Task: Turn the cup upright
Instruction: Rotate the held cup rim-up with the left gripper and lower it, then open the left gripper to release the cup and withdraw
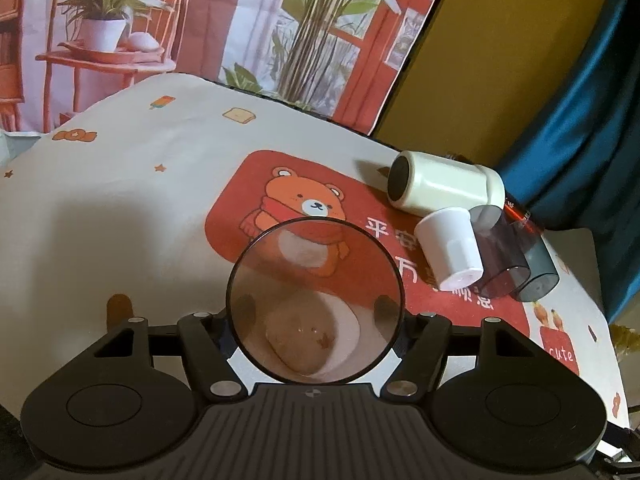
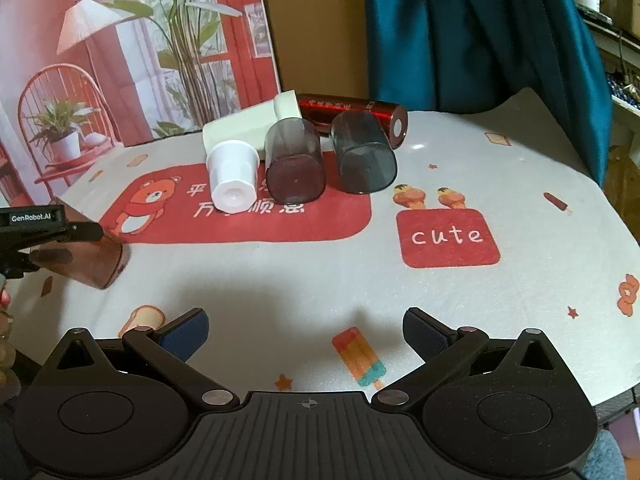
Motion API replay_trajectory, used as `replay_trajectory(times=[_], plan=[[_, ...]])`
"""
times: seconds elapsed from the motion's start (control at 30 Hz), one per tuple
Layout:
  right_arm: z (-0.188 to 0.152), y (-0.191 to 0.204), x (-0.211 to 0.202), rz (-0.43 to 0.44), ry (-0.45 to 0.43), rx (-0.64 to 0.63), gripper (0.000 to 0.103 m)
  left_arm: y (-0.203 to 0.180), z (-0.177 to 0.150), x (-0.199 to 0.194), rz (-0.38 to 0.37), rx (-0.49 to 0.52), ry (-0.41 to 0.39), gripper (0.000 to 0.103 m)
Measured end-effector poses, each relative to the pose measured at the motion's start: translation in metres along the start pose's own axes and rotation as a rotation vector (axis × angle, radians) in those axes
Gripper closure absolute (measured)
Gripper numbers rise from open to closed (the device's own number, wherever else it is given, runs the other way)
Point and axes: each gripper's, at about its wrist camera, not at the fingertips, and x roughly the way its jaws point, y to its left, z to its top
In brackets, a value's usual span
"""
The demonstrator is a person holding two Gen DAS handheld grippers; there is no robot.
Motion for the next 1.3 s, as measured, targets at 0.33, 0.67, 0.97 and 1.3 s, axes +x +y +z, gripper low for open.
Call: replay_trajectory(times=[0.33,0.67,0.97,1.3], plan=[[-0.002,0.005,0.008,-0.01,0.033,-0.024,0.0,-0.005,-0.001,-0.001,0.01,0.085,-0.006,0.032],[-0.002,0.003,0.01,-0.015,0.038,-0.018,0.0,-0.024,-0.002,0.008,0.053,0.214,0.028,0.03],[-0.001,0.0,0.009,-0.02,0.035,-0.006,0.0,-0.012,-0.004,0.015,0.041,0.129,0.113,0.019],[0.023,-0.001,-0.008,-0.054,-0.003,-0.017,0.0,-0.006,0.008,-0.023,0.055,0.105,0.118,0.0]])
